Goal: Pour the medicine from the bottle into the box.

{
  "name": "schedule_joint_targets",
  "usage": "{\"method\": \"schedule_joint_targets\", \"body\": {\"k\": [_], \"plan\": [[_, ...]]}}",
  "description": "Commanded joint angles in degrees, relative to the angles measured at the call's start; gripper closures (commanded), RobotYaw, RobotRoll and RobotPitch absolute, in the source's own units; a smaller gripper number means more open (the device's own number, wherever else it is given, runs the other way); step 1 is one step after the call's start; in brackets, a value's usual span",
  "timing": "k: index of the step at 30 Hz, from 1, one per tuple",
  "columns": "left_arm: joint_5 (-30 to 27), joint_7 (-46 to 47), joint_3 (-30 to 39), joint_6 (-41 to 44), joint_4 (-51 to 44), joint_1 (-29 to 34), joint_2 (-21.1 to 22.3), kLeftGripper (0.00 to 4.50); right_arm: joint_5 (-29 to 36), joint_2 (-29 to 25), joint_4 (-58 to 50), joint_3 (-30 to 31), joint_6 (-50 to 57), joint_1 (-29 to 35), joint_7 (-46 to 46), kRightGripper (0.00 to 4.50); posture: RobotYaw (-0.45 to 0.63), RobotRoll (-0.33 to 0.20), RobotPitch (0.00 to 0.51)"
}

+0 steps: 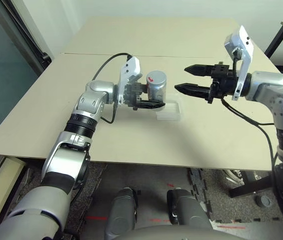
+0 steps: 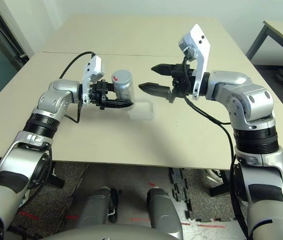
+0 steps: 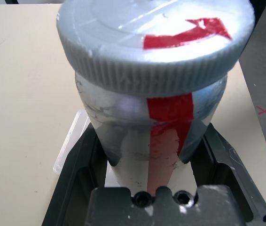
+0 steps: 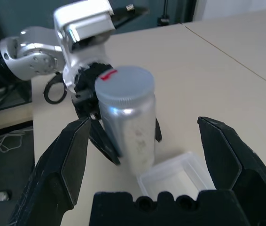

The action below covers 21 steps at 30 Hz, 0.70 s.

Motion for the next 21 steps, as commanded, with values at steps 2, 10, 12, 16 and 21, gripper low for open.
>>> {"method": "schedule_joint_targets", "body": {"k": [2,10,12,16,21], "plan": [[0.58,-0.3,-0.23,-0.5,0.55,-0.45,0.01,1.82,0.4,1.28,-0.69,1.98,0.5,-2.43,-0.24,0.0,-0.04,0.0,0.055],[0.85,-0.69,-0.86,-0.55,0.61,-0.58,-0.45,1.82,-2.43,3.22,1.96,6.86,-2.19,-5.43,0.93,0.0,-0.04,0.0,0.06],[0.93,-0.78,-0.93,-0.6,0.73,-0.68,-0.5,1.82,-2.99,3.86,2.69,7.38,-2.48,-5.95,0.82,0.0,-0.04,0.0,0.06],[1.08,-1.02,-1.15,-0.62,0.79,-0.86,-0.68,1.82,-4.6,5.03,4.68,8.81,-3.56,-7.07,0.79,0.0,-0.04,0.0,0.062],[1.08,-1.11,-1.44,-0.57,0.5,-0.81,-0.89,1.82,-6.89,6.34,7.42,9.8,-5.26,-8.47,0.62,0.0,-0.04,0.0,0.065]]}}
